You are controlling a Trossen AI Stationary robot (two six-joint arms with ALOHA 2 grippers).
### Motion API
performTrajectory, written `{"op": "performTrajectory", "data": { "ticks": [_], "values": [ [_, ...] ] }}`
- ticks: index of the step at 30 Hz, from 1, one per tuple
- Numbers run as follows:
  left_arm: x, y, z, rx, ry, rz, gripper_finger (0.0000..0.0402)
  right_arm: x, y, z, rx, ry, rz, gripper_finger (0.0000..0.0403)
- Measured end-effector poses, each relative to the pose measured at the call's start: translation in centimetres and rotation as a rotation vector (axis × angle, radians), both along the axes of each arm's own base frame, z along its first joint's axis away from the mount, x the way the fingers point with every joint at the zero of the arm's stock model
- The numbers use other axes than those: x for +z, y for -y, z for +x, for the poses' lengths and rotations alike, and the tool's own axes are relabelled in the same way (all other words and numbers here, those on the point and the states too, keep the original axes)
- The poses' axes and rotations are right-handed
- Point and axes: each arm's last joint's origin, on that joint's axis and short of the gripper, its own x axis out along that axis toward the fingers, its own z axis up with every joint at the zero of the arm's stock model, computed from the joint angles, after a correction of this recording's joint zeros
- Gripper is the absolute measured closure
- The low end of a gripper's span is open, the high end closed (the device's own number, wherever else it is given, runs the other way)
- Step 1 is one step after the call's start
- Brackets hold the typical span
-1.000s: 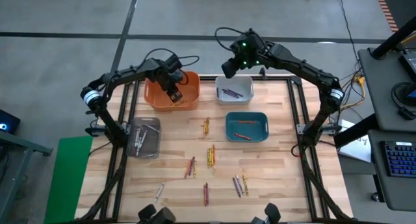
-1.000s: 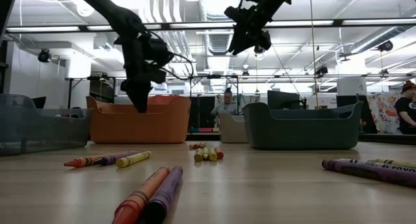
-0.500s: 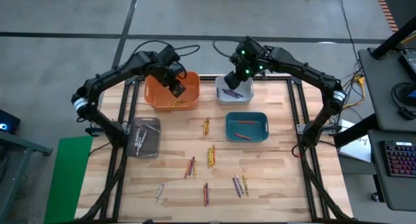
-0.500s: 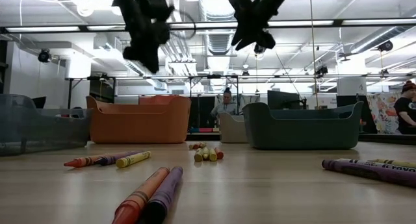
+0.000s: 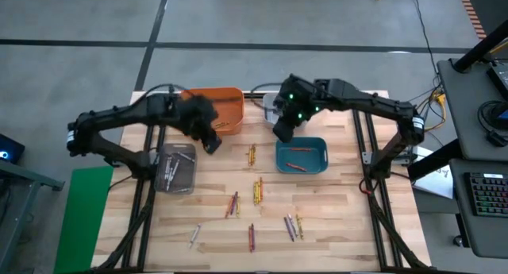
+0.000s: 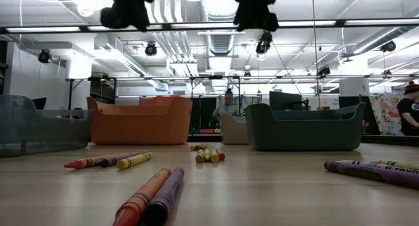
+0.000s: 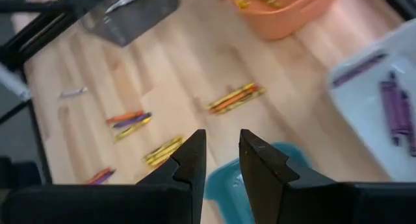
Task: Sort crayons
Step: Put the white crayon into the black bin
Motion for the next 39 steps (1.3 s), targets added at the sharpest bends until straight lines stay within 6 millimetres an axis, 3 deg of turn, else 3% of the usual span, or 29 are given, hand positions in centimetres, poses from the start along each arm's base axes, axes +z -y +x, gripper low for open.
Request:
{"op": "performTrajectory", "data": {
  "ticks": [7, 14, 24, 28, 33, 39],
  "values": [
    [-0.7, 6.4, 0.2, -0.012, -0.029, -0.129, 0.0345, 0.0, -3.5, 0.7, 0.073, -0.010, -0.024, 0.0321],
    [-1.8, 14.3, -0.7, -0.065, -0.123, -0.266, 0.0345, 0.0, -5.5, 0.9, 0.114, -0.012, -0.023, 0.0321],
    [-7.2, 24.1, -1.7, -0.063, -0.407, -0.291, 0.0345, 0.0, -6.5, 1.0, 0.132, -0.016, -0.055, 0.0321],
    [-9.9, 26.2, -1.4, -0.071, -0.480, -0.227, 0.0346, 0.0, -6.5, 1.0, 0.130, -0.016, -0.064, 0.0321],
    [-12.7, 27.4, -0.7, -0.055, -0.532, -0.148, 0.0361, 0.0, -6.5, 1.0, 0.135, -0.015, -0.068, 0.0321],
    [-14.1, 27.7, -0.1, -0.037, -0.509, -0.114, 0.0391, 0.0, -6.5, 1.0, 0.143, -0.015, -0.075, 0.0321]
  ]
}}
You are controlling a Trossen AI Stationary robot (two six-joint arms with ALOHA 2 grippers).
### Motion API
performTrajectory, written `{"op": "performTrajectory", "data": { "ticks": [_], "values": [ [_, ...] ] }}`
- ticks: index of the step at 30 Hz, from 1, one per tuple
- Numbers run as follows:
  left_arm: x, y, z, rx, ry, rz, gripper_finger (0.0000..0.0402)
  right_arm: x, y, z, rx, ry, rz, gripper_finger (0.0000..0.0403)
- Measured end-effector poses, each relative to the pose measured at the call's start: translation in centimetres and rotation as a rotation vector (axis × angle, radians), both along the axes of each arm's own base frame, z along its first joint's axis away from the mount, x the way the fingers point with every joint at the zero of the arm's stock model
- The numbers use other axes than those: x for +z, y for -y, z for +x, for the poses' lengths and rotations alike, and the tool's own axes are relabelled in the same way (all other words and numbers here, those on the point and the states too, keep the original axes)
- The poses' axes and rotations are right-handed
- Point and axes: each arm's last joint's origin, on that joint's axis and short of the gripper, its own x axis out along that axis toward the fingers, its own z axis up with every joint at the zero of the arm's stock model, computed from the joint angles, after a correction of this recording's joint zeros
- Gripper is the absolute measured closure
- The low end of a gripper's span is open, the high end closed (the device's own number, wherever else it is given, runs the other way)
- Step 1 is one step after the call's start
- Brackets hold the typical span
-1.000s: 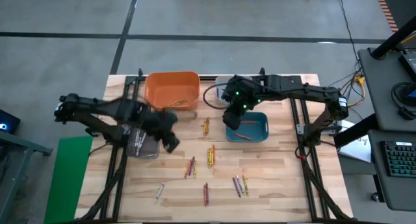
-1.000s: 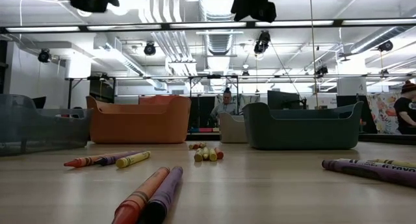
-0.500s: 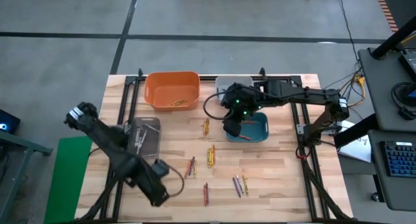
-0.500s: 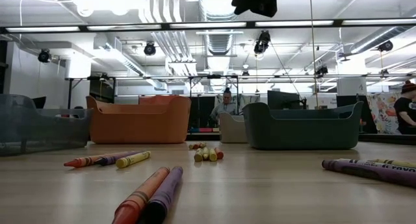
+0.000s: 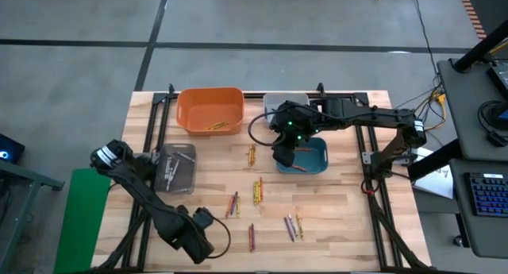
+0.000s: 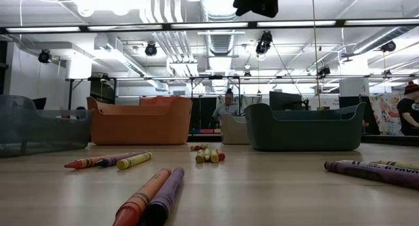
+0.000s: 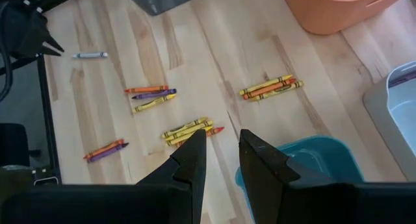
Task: Sort crayons
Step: Put the white crayon into the black bin
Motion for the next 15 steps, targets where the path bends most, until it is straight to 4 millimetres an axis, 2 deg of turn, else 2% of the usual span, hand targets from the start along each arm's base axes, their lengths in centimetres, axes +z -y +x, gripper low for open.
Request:
{"op": "performTrajectory", "data": {
  "ticks": [5, 10, 15],
  "values": [
    [-1.5, -0.8, -0.8, 0.047, 0.044, -0.029, 0.0400, 0.0, 0.0, 0.0, 0.003, 0.000, -0.002, 0.0321],
    [-3.6, -1.9, -1.9, 0.151, 0.000, -0.024, 0.0401, 0.0, 0.0, 0.0, 0.004, 0.000, -0.002, 0.0321],
    [-4.7, -2.4, -2.3, 0.268, -0.033, -0.025, 0.0383, 0.0, 0.0, 0.0, -0.001, 0.000, 0.002, 0.0321]
  ]
}}
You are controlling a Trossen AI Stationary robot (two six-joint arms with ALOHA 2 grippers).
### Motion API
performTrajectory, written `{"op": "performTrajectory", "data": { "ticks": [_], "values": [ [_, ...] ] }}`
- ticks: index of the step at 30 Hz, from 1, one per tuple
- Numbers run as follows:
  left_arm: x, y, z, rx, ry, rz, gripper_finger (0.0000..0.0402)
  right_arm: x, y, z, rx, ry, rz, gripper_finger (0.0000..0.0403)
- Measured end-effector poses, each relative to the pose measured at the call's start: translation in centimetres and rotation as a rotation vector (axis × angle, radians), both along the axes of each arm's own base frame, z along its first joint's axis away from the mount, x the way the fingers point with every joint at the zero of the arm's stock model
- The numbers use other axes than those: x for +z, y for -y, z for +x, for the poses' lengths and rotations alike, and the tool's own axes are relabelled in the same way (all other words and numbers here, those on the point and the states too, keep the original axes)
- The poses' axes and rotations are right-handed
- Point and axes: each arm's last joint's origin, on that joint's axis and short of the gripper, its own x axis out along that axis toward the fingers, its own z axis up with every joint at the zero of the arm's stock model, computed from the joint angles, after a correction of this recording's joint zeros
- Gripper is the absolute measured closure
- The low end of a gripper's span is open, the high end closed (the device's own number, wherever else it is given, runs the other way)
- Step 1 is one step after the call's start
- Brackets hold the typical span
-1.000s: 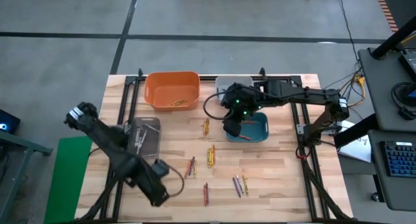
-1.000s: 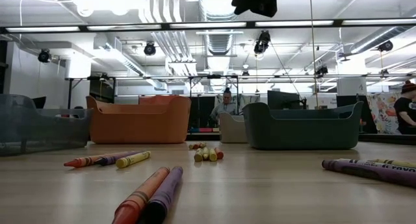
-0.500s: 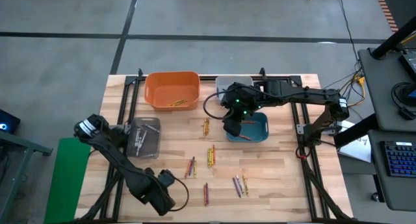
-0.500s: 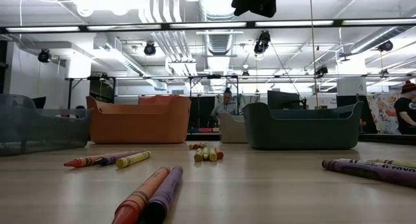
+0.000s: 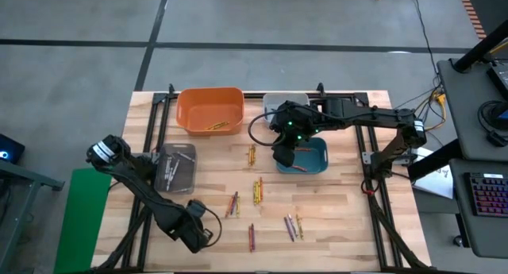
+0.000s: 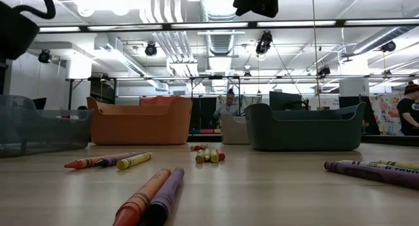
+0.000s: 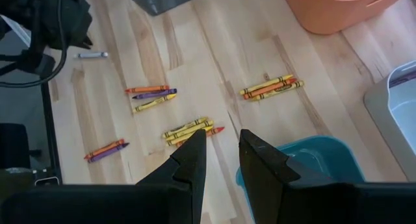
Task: Sort crayons
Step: Put the white crayon into the black bin
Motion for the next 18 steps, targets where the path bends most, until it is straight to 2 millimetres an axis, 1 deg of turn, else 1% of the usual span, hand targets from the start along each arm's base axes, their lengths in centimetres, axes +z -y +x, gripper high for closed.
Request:
{"op": "performTrajectory", "data": {
  "ticks": [5, 8, 11, 14, 18],
  "values": [
    [-0.3, 0.4, 0.4, 0.009, 0.050, -0.041, 0.0341, 0.0, 0.0, 0.0, 0.000, 0.000, 0.001, 0.0321],
    [-0.9, 0.6, 0.7, 0.025, 0.043, -0.037, 0.0312, 0.0, 0.0, 0.0, 0.000, 0.000, 0.001, 0.0321],
    [-1.8, 0.8, 0.8, 0.026, 0.025, -0.019, 0.0292, 0.0, 0.0, 0.0, 0.000, 0.000, 0.001, 0.0321],
    [-2.3, 0.9, 0.9, 0.027, 0.013, -0.007, 0.0284, 0.0, 0.0, 0.0, 0.000, 0.000, 0.001, 0.0321],
    [-2.6, 0.9, 0.9, 0.042, 0.004, 0.001, 0.0283, 0.0, 0.0, 0.0, -0.001, -0.001, 0.002, 0.0321]
  ]
}}
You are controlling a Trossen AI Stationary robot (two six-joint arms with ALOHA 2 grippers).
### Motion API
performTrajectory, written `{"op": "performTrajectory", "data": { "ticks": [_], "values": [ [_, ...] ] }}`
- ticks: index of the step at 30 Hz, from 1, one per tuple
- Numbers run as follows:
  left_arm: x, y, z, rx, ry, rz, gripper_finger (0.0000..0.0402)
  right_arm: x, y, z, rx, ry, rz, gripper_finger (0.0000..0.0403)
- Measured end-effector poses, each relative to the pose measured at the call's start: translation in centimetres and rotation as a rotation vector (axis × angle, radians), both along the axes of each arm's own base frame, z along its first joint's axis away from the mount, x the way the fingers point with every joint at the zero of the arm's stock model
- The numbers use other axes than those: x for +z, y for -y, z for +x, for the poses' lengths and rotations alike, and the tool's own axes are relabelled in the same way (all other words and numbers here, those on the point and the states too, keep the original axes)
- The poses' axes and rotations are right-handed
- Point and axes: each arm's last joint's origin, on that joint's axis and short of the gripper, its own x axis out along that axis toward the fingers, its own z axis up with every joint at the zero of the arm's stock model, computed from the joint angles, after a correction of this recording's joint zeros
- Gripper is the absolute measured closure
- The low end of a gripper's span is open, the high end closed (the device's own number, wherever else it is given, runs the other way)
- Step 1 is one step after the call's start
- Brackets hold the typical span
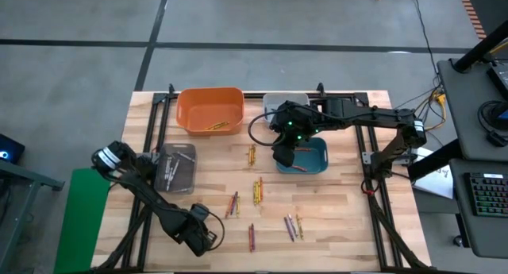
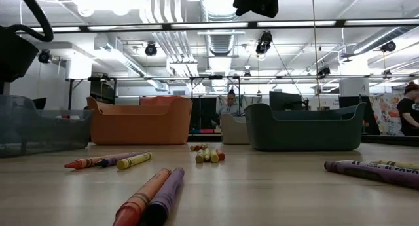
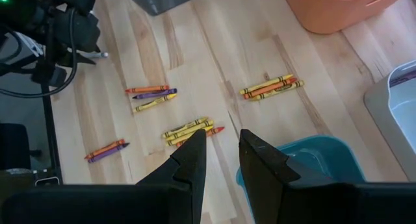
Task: Sort crayons
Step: Put the white crayon into the black bin
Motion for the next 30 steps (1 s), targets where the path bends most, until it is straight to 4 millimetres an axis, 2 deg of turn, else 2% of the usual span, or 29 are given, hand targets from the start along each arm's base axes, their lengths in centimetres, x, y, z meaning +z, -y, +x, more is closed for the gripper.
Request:
{"op": "performTrajectory", "data": {
  "ticks": [6, 14, 18, 24, 30],
  "values": [
    [-0.6, 0.1, 0.1, 0.006, -0.017, 0.016, 0.0304, 0.0, 0.0, 0.0, 0.000, 0.000, 0.000, 0.0321],
    [-0.6, 0.1, 0.0, 0.032, -0.016, 0.028, 0.0387, 0.0, 0.0, 0.0, 0.009, 0.000, -0.006, 0.0321],
    [0.0, 0.4, 0.3, 0.022, -0.029, 0.044, 0.0394, 0.0, 0.0, 0.0, 0.022, 0.001, -0.016, 0.0321],
    [3.4, 1.1, 1.0, -0.072, -0.041, 0.040, 0.0399, 0.0, 0.0, 0.0, 0.041, 0.003, -0.032, 0.0321],
    [8.2, 1.2, 1.2, -0.222, -0.058, 0.063, 0.0400, 0.0, 0.0, 0.0, 0.051, 0.004, -0.039, 0.0321]
  ]
}}
